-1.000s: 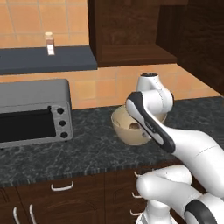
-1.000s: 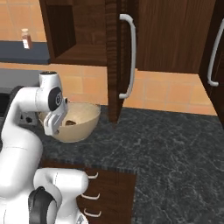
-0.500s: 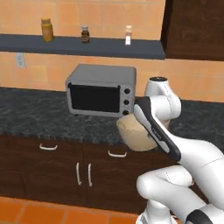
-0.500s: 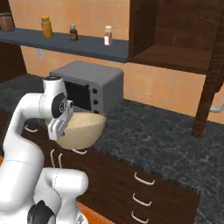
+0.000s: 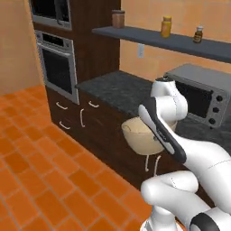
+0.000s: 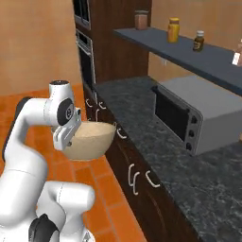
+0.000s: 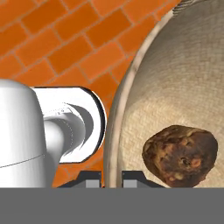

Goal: Open the cabinet, pick up the bread from the cabinet and place it in the basket. Then move the basket to the dining counter.

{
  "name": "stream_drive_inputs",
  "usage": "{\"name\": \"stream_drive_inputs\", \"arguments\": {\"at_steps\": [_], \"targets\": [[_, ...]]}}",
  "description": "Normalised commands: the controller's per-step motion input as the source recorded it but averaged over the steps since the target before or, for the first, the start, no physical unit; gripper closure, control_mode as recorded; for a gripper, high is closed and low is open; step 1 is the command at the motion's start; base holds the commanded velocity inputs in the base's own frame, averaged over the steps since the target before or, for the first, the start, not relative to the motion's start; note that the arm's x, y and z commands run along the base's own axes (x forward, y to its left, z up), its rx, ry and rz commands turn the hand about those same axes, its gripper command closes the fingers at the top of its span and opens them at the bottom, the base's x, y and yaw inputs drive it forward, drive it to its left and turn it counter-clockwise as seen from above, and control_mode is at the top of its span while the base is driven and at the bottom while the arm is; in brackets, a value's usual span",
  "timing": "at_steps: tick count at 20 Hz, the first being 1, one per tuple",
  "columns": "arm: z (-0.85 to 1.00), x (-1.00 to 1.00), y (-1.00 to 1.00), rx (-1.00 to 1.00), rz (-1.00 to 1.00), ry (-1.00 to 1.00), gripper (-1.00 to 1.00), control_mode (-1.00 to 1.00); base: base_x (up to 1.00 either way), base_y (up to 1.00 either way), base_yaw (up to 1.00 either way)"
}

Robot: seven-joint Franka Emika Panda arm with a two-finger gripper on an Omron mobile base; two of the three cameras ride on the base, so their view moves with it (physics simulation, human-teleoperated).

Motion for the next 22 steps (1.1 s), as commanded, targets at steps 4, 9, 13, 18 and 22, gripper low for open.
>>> {"name": "stream_drive_inputs", "arguments": {"at_steps": [4,9,13,18,22], "targets": [[0.0,0.0,0.0,0.0,0.0,0.0,1.0,1.0,-0.04,0.0,1.0],[0.0,0.0,0.0,0.0,0.0,0.0,1.0,1.0,0.0,0.0,1.0],[0.0,0.0,0.0,0.0,0.0,0.0,1.0,1.0,0.12,-0.06,0.96],[0.0,0.0,0.0,0.0,0.0,0.0,1.0,1.0,0.58,-0.01,0.67],[0.0,0.0,0.0,0.0,0.0,0.0,1.0,1.0,1.0,0.0,0.18]]}}
